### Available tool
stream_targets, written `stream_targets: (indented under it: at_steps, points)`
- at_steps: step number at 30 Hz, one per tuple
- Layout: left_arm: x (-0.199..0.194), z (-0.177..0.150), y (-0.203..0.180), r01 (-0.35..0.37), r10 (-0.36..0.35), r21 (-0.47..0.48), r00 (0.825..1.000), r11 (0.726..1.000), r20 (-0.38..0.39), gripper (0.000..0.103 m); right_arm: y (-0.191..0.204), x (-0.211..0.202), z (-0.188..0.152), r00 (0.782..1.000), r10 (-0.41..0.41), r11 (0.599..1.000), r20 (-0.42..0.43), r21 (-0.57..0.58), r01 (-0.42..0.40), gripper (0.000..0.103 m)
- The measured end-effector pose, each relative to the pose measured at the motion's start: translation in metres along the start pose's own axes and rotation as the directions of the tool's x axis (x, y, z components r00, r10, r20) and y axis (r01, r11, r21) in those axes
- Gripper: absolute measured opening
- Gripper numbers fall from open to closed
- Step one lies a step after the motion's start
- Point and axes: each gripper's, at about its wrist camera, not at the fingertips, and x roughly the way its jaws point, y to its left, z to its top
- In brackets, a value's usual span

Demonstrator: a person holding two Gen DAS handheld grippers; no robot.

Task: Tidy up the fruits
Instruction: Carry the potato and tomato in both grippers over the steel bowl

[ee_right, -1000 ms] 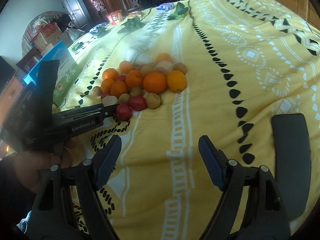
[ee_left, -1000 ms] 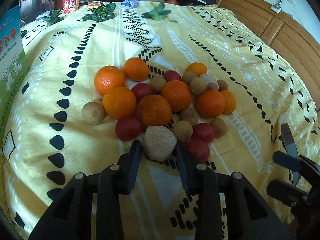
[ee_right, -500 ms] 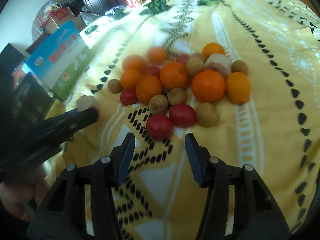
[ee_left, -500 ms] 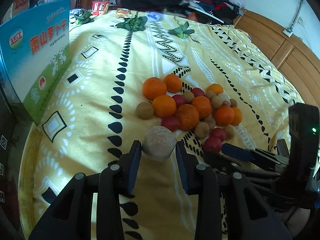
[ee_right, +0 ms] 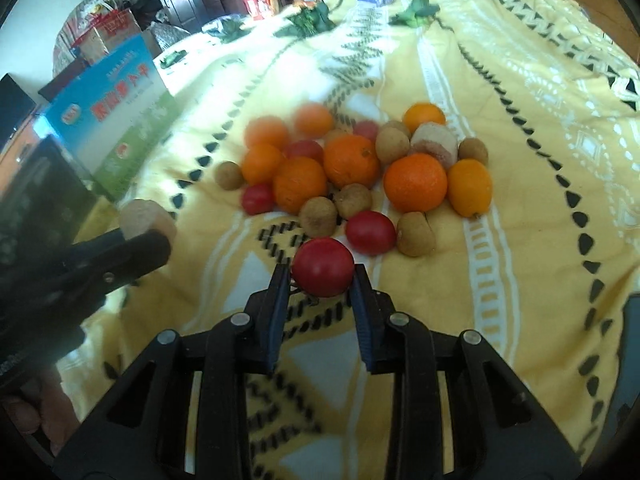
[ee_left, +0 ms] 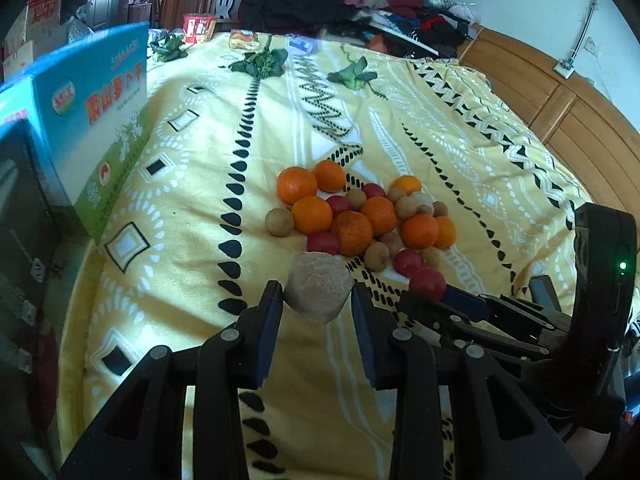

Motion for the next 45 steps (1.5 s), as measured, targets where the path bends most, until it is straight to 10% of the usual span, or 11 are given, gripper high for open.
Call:
stream_targets:
  at_steps: [19,35,45]
  points:
    - [-0.187,0.002,0.088,-0.128,0.17,-0.164,0.945,0.978,0.279,0.036,0.144,-0.115,0.026,0.965,0.17,0.96,0.2,-0.255,-0.116,0.031]
    - [-0.319,-0.055,0.259,-0.238,0.435,-0.488,0.833,0.84,0.342,0.036,0.328,-0.121,0.027,0.939,0.307,0.814,0.155,-0.554,-0.174,0.031]
    - [-0.323,-0.09,0.302,-0.267,0.469,-0.548,0.841,0.793,0.27,0.036,0.402,-0.096,0.009,0.94,0.337,0.737,0.056,-0.637,-0.226,0.031]
